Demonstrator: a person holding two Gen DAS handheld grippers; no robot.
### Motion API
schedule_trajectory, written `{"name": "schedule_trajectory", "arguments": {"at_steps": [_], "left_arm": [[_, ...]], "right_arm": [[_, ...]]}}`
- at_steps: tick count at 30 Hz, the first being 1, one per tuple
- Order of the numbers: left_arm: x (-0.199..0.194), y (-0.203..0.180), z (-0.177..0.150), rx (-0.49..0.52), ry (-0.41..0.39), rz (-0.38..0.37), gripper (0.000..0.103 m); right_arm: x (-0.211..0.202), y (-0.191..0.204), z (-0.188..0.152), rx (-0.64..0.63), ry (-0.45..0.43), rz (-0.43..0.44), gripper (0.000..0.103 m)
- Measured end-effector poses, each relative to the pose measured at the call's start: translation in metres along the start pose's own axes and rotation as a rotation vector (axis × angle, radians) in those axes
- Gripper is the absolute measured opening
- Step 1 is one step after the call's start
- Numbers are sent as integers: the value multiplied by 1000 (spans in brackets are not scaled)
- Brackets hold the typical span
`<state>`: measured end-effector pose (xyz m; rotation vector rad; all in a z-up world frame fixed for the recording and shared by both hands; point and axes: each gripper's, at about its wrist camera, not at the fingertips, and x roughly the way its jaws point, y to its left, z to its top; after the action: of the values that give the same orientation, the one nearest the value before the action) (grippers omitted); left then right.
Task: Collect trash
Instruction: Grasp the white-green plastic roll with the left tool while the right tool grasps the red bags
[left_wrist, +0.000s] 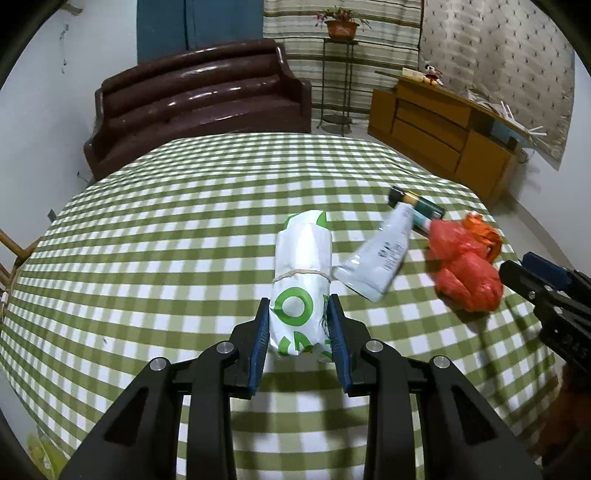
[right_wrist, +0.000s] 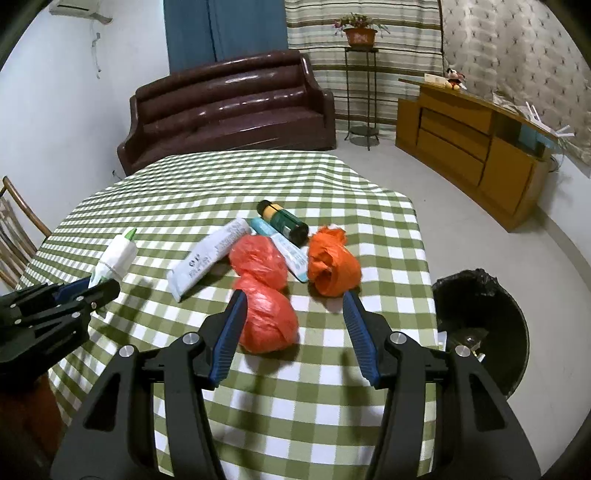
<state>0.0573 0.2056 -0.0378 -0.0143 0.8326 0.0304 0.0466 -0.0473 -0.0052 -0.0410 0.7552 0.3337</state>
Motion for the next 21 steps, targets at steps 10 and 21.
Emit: {"name": "schedule_trajectory", "arguments": {"at_steps": [10,21], "left_arm": [[5,30,-3,-32,7,32,31],[9,35,-6,-40,16,30,31]], "right_arm": [[34,21,2,-48,73,2,52],[38,34,-3,-86,94,-7,38]]}}
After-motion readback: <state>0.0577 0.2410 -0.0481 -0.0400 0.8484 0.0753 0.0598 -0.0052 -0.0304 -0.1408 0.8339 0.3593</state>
